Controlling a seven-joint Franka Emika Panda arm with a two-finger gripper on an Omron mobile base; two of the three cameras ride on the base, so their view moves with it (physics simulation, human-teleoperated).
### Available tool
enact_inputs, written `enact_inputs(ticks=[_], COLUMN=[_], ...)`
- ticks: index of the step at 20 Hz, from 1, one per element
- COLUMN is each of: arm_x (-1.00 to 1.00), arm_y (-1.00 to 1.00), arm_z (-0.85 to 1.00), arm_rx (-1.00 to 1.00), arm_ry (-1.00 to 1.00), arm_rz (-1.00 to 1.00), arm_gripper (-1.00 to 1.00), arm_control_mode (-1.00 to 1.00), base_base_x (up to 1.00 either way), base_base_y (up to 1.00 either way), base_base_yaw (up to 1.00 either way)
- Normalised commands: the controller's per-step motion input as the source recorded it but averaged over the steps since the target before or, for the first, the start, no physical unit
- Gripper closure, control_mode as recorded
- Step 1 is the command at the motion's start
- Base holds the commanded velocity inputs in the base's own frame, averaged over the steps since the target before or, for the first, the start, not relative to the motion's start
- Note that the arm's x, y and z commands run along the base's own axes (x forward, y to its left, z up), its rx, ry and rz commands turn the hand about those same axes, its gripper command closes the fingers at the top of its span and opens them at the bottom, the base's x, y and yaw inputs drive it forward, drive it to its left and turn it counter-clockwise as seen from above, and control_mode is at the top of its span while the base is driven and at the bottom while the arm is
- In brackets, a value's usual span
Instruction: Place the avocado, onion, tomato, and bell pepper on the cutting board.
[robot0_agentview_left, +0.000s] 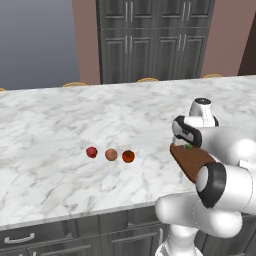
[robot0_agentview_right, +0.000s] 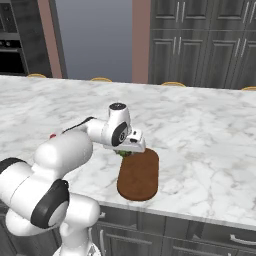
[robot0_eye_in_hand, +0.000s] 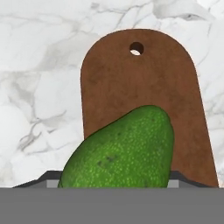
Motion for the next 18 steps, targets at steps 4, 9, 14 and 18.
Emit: enact_inputs(ticks=[4, 9, 14, 18], arm_x=[0.22, 0.15, 0.04, 0.0], arm_y=[-0.07, 0.0, 0.0, 0.0], arm_z=[-0.37, -0.35, -0.29, -0.28], arm_rx=[0.0, 0.0, 0.0, 0.0], arm_ry=[0.02, 0.02, 0.0, 0.0], arm_rz=[0.0, 0.0, 0.0, 0.0], arm_gripper=[1.0, 1.0, 1.0, 1.0], arm_control_mode=[-1.0, -1.0, -1.0, -1.0], base_base_x=[0.0, 0.0, 0.0, 0.0], base_base_y=[0.0, 0.0, 0.0, 0.0], base_base_yaw=[0.0, 0.0, 0.0, 0.0])
